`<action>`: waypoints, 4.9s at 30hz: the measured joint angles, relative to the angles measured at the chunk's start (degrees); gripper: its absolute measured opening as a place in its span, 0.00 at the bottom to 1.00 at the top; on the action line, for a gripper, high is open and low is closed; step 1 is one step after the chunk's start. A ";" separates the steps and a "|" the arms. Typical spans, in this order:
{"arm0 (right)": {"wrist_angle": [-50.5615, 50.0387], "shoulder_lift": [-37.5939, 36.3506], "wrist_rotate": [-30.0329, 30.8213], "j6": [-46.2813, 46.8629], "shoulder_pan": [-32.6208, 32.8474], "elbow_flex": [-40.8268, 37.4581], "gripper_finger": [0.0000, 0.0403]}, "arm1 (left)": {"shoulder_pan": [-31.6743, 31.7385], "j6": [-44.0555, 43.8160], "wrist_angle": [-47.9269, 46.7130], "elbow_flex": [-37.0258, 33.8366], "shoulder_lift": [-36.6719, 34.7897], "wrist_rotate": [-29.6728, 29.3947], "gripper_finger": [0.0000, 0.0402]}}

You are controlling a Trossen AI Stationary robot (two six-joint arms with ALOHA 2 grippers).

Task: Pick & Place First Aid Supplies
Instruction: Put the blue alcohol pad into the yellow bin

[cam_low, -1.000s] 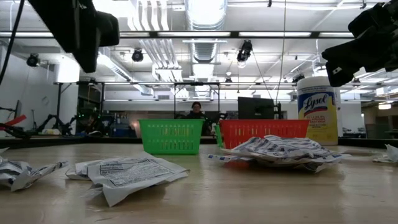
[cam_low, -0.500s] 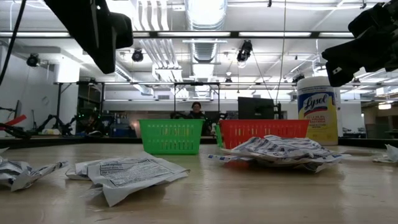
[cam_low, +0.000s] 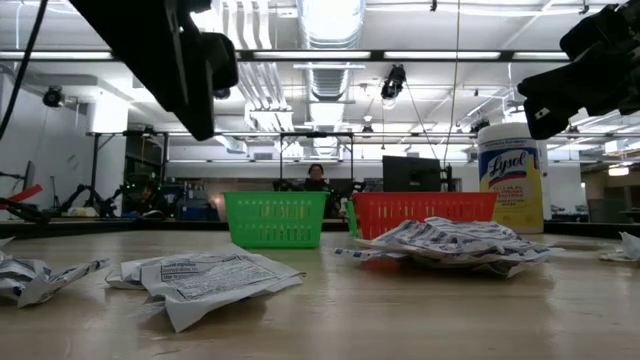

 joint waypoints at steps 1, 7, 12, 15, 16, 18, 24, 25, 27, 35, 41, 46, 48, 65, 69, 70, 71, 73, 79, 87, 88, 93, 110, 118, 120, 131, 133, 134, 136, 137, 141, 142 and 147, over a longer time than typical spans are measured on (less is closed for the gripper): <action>0.00 -0.02 0.00 0.00 0.00 0.02 0.07 | 0.01 0.44 -0.08 0.00 0.00 -0.76 0.43; 0.00 -0.02 0.00 0.00 0.01 0.01 0.07 | 0.28 1.49 -0.05 0.00 0.00 -1.85 0.43; 0.00 -0.02 0.00 0.00 0.01 0.02 0.07 | 0.51 1.46 1.17 -1.50 0.00 -2.34 0.43; 0.00 -0.02 0.00 0.00 0.00 0.02 0.07 | 0.68 0.52 4.00 -3.56 0.00 -2.33 0.43; 0.00 -0.02 0.00 0.00 0.00 0.02 0.07 | 0.68 0.02 4.96 -4.18 0.00 -2.30 0.43; 0.00 -0.03 0.00 0.02 0.01 0.02 0.07 | 0.68 -0.64 6.16 -5.11 0.00 -2.34 0.43; 0.00 -0.02 0.00 0.01 0.01 0.00 0.07 | 0.68 -2.29 7.27 -7.24 0.00 -2.36 0.43; 0.00 -0.02 0.00 0.02 0.02 0.00 0.07 | 0.68 -2.96 7.33 -7.76 0.00 -2.36 0.43; 0.00 -0.02 0.00 0.02 0.00 0.02 0.07 | 0.68 -4.16 7.59 -8.72 0.00 -2.38 0.43; 0.00 -0.02 0.00 0.01 0.01 0.02 0.07 | 0.68 -4.58 12.05 -12.48 0.00 -2.53 0.43; 0.00 -0.02 0.00 0.02 0.01 0.01 0.07 | 0.68 -4.60 15.69 -15.41 0.00 -2.71 0.43; 0.00 -0.02 0.00 0.01 0.00 0.01 0.07 | 0.66 -4.60 17.49 -16.58 0.00 -2.72 0.43; 0.00 -0.02 0.00 0.01 0.00 0.01 0.07 | 0.66 -4.59 17.42 -16.81 0.00 -2.72 0.43; 0.00 -0.02 0.02 0.02 0.00 0.02 0.07 | 0.52 -3.80 18.04 -16.49 3.74 -4.22 0.43; 0.00 -0.02 0.02 0.02 0.00 0.02 0.07 | 0.48 -2.95 16.28 -16.52 3.05 -5.97 0.43; 0.00 -0.02 0.00 0.00 0.00 0.02 0.07 | 0.50 -2.93 15.67 -16.55 2.85 -6.07 0.43; 0.00 -0.02 0.00 0.02 0.01 0.01 0.07 | 0.50 -2.89 15.03 -16.55 2.67 -6.26 0.43; 0.00 -0.02 0.00 0.02 0.00 0.01 0.07 | 0.50 -2.79 13.61 -16.57 2.34 -7.17 0.43; 0.00 -0.02 0.00 0.02 0.00 0.00 0.07 | 0.63 -2.01 9.38 -16.61 1.13 -10.55 0.43; 0.00 0.00 -0.02 0.00 0.02 0.00 0.07 | 0.66 -2.11 6.38 -15.44 -1.85 -10.73 0.43; 0.00 0.00 0.00 0.02 0.00 0.02 0.07 | 0.66 -2.11 6.53 -15.39 -2.10 -10.58 0.43; 0.00 0.00 0.00 0.02 0.00 0.01 0.07 | 0.68 -1.31 9.09 -16.02 -2.19 -9.92 0.43; 0.00 -0.02 0.00 0.00 0.00 0.00 0.07 | 1.14 33.75 18.67 -20.79 -2.08 -8.80 0.43; 0.00 -0.02 0.00 0.01 0.01 0.01 0.07 | 2.68 39.15 19.83 -21.03 -2.08 -4.77 0.43; 0.00 -0.02 0.00 0.01 0.01 0.02 0.07 | 3.09 39.73 19.80 -21.03 -2.08 -3.43 0.43; 0.00 -0.02 0.00 0.01 0.01 0.00 0.07 | 6.12 41.84 19.84 -21.03 -2.08 1.22 0.31; 0.00 -0.02 0.00 0.00 0.02 0.02 0.07 | 6.72 41.86 20.07 -21.03 -2.08 1.22 0.31; 0.00 -0.02 0.00 0.00 0.00 0.00 0.07 | 6.92 41.90 20.27 -21.00 -2.08 1.22 0.31; 0.00 -0.02 0.00 0.01 0.01 0.02 0.07 | 7.28 42.13 20.31 -21.00 -2.08 1.32 0.31; 0.00 -0.02 0.00 0.01 0.01 0.02 0.07 | 7.40 42.16 20.44 -21.00 -1.95 1.66 0.31; 0.00 -0.02 0.00 0.02 0.02 0.01 0.07 | 7.56 42.15 20.77 -20.98 -0.55 4.20 0.31; 0.00 -0.02 0.00 0.00 0.01 0.01 0.07 | 7.56 42.16 20.83 -20.98 -0.13 4.72 0.31; 0.00 -0.02 0.00 0.00 0.01 0.02 0.07 | 7.74 41.76 22.20 -20.85 0.77 5.29 0.31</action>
